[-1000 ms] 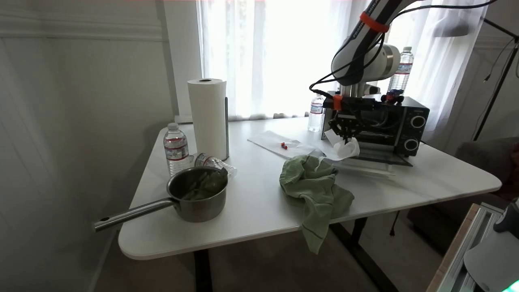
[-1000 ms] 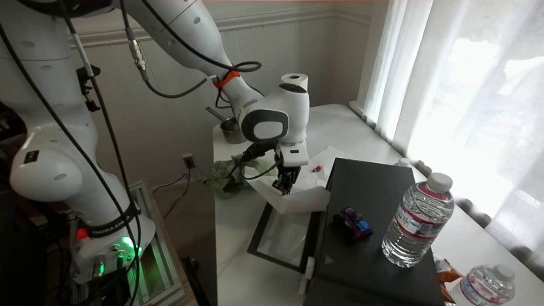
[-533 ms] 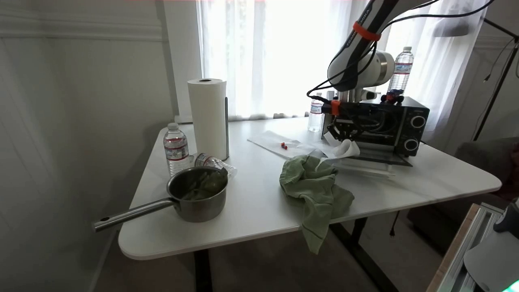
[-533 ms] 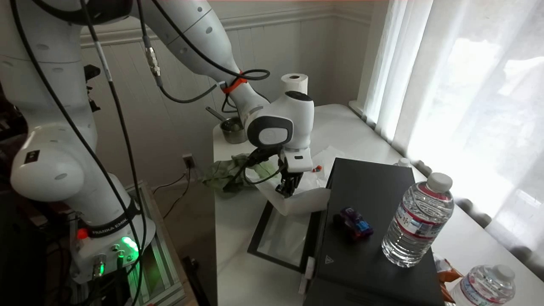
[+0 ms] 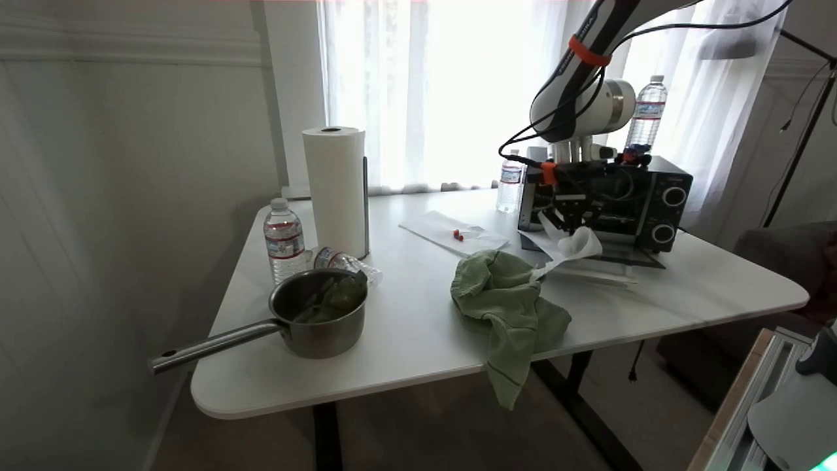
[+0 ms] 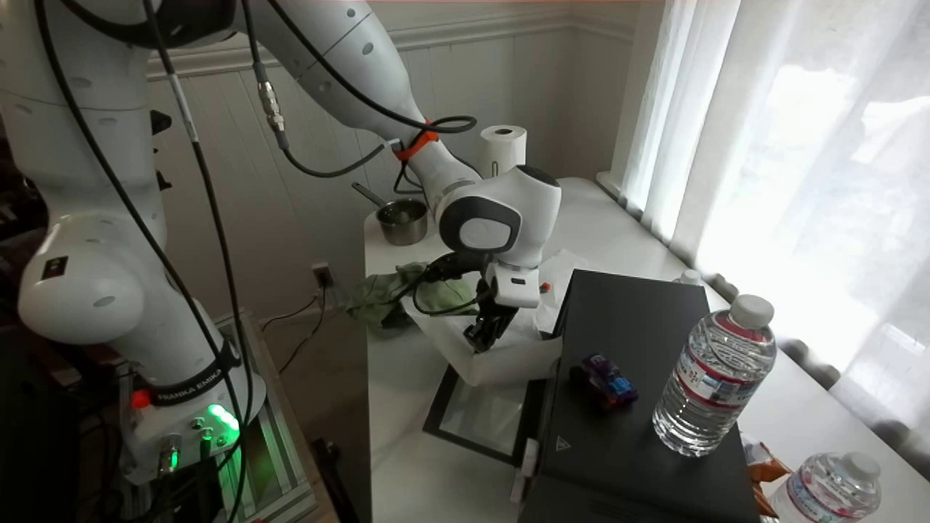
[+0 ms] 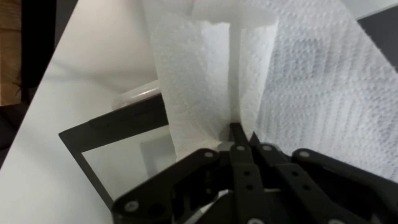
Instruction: Use the paper towel to wipe the toaster oven door
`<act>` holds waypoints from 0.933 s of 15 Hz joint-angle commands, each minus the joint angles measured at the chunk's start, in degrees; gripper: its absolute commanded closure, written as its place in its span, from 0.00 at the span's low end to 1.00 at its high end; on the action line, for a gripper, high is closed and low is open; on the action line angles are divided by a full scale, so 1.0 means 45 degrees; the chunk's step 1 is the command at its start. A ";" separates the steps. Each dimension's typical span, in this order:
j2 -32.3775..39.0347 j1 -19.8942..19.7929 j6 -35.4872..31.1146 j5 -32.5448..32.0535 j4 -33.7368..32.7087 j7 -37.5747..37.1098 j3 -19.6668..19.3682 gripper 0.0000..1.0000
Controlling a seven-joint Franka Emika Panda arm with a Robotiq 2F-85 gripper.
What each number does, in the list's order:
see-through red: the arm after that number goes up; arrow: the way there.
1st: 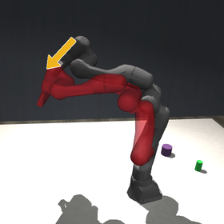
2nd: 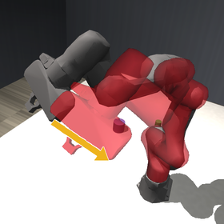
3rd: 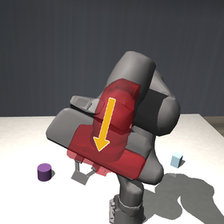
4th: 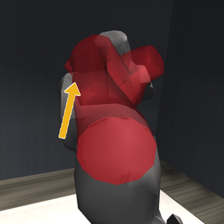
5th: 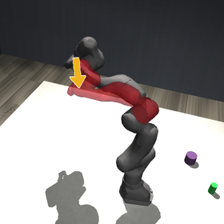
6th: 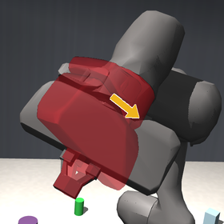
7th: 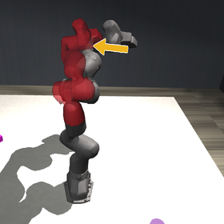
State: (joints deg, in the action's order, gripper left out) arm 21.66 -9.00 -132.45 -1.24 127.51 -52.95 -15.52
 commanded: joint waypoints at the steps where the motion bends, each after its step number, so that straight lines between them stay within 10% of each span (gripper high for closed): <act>1: 0.0392 -0.0108 0.1019 0.0218 -0.0641 -0.0339 -0.0388 1.00; 14: 0.1114 -0.1585 0.3075 0.0167 -0.1370 -0.0458 -0.1709 1.00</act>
State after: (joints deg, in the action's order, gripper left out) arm 25.22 -14.93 -119.80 -1.21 122.73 -54.74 -22.60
